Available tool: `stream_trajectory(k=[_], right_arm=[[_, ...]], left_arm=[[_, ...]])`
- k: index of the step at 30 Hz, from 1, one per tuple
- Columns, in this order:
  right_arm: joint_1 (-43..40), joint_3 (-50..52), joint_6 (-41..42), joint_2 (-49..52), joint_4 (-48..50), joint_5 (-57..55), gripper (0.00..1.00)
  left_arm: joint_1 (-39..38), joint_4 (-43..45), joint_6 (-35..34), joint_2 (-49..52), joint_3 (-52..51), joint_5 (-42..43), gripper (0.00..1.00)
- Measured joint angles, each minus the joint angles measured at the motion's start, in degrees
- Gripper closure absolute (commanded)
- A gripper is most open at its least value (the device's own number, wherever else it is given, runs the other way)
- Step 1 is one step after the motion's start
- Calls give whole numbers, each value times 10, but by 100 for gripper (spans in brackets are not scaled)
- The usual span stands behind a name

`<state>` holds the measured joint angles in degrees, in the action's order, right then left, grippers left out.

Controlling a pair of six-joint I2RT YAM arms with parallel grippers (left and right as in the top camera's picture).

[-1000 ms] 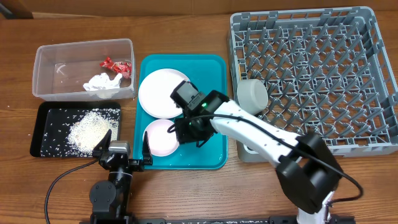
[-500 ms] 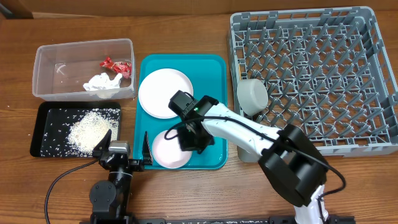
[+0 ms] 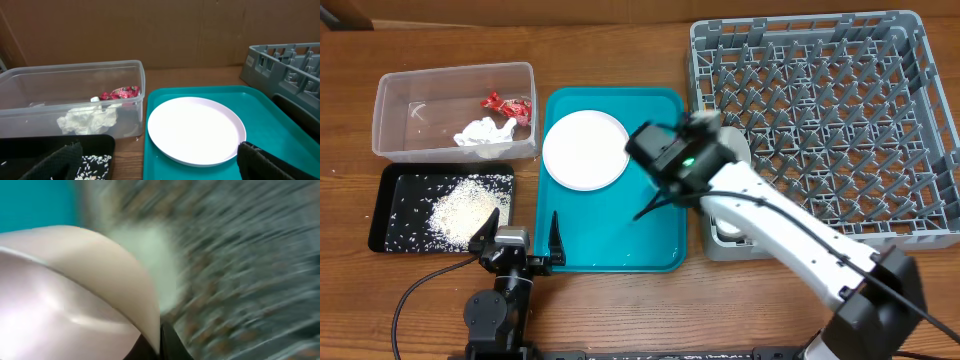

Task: Sort waste into correct bins and load items into the dishwasher
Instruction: 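Carry the pink bowl into the rack and set it upright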

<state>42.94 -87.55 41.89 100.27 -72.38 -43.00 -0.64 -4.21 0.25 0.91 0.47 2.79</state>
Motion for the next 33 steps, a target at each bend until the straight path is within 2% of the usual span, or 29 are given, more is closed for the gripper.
stream_trajectory(k=[4, 10, 18, 25, 33], right_arm=[[-30, 0, 15, -2, 1, -185, 96], [-90, 0, 18, -2, 24, -296, 96], [-181, 3, 4, 20, 28, -293, 96], [-182, 19, 0, 70, 30, -238, 96], [-182, 20, 2, 80, 30, -202, 96]], left_arm=[[0, 0, 0, 0, 0, 0, 0], [0, 0, 0, 0, 0, 0, 0], [0, 0, 0, 0, 0, 0, 0], [0, 0, 0, 0, 0, 0, 0], [0, 0, 0, 0, 0, 0, 0]])
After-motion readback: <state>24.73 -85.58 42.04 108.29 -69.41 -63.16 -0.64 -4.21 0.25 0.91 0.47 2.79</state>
